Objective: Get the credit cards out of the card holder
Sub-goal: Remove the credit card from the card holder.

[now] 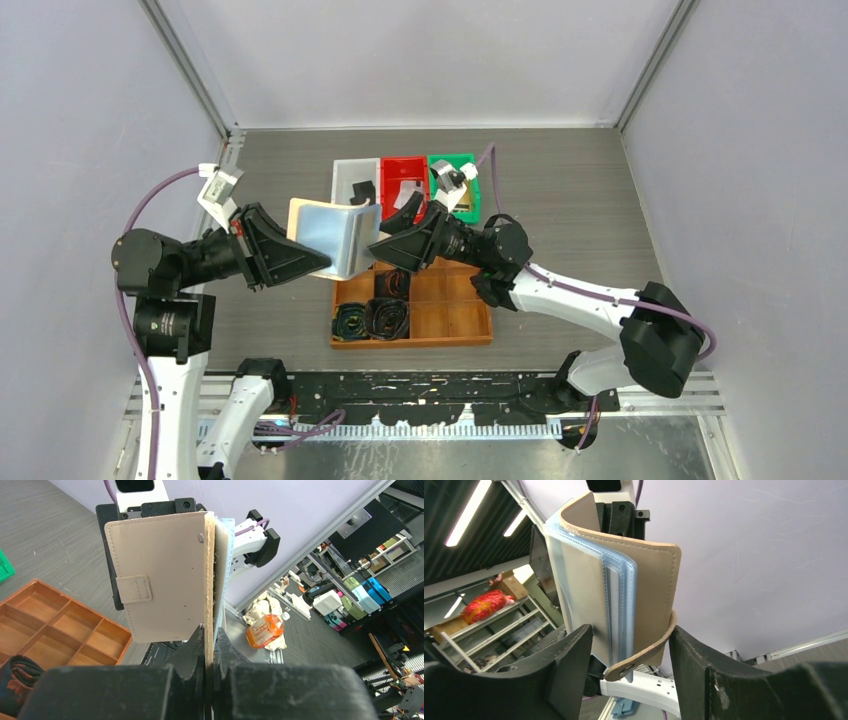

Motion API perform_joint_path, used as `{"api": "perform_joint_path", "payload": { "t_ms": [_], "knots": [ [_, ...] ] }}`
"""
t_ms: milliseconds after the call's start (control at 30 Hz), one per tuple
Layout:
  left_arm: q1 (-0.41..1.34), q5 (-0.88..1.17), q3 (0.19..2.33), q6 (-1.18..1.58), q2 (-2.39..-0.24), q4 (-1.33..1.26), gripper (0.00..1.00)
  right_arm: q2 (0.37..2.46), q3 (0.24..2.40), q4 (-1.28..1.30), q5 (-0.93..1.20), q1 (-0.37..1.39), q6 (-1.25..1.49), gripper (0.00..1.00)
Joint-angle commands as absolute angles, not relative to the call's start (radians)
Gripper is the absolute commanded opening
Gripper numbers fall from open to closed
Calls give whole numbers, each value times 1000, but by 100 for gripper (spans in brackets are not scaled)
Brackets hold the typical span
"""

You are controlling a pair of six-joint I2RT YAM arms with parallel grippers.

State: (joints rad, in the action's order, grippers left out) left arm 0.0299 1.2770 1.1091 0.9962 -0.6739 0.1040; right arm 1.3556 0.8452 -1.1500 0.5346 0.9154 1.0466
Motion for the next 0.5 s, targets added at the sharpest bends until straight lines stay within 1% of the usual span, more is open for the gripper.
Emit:
{"api": "perform_joint_path", "payload": {
  "t_ms": [0, 133, 200, 300, 367, 400, 467],
  "knots": [
    [31, 1283, 1140, 997, -668, 69, 0, 1366, 874, -1424, 542, 924, 1154, 63],
    [29, 1290, 1150, 927, -668, 117, 0, 1342, 870, -1429, 583, 924, 1163, 62],
    [31, 1287, 1170, 818, -669, 213, 0, 1322, 862, -1414, 583, 925, 1152, 57],
    [30, 1208, 1207, 608, -670, 409, 2, 1272, 863, -1266, 585, 928, 1087, 41],
    [30, 1120, 1227, 497, -667, 509, 6, 1212, 868, -1116, 573, 942, 995, 29],
    [30, 1100, 1228, 473, -666, 524, 9, 1186, 870, -1024, 559, 959, 932, 25],
    [29, 1052, 1228, 434, -665, 556, 10, 1132, 897, -815, 504, 989, 799, 19]
  ]
}}
